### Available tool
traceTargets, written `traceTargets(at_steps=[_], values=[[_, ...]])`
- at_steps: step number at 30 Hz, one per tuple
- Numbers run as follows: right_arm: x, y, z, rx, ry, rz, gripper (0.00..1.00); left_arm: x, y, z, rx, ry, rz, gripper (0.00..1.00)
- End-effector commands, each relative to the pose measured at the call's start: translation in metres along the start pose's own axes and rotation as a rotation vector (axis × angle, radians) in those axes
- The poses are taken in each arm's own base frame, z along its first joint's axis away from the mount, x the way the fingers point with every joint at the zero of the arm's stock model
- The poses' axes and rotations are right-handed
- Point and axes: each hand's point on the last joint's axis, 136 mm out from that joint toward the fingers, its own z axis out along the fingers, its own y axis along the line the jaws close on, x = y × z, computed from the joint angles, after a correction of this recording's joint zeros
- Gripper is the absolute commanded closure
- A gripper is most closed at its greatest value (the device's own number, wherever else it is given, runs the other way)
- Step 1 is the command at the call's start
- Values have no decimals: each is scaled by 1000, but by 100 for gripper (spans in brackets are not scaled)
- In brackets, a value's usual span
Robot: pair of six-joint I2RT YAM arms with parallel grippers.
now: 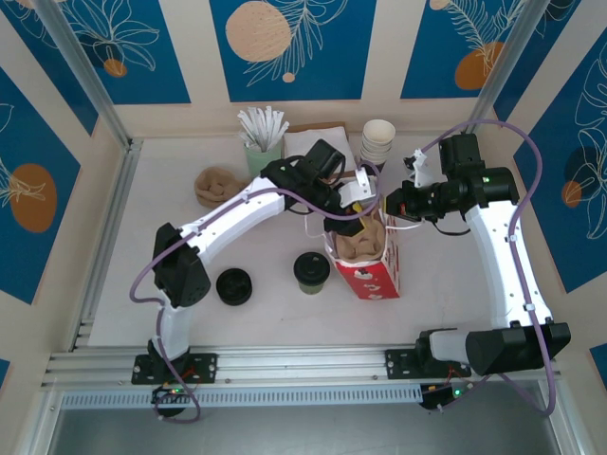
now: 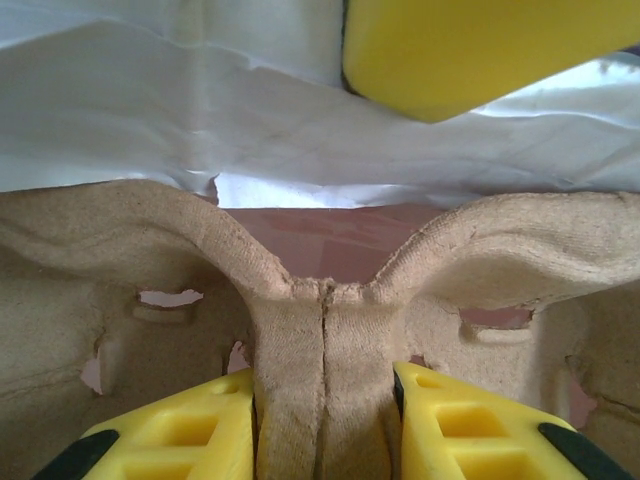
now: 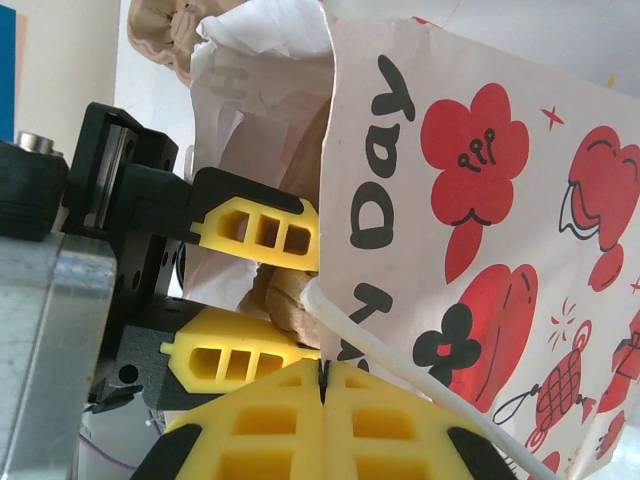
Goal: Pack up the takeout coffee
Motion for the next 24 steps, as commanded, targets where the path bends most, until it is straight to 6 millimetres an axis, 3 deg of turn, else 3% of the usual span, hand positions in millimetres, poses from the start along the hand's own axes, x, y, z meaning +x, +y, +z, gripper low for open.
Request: traceTargets(at_steps=[1, 10, 19, 24], values=[[6, 3, -6, 6, -11, -33, 100, 2, 4, 15, -34, 16, 25, 69], [5, -4, -7, 44, -35, -17, 99, 2, 12, 27, -77, 21, 24, 69], [14, -14, -29, 130, -82, 89, 64, -11, 15, 24, -92, -17, -57, 69], [32, -19, -52, 146, -130, 189, 60, -10, 30, 25, -164, -9, -115, 69]])
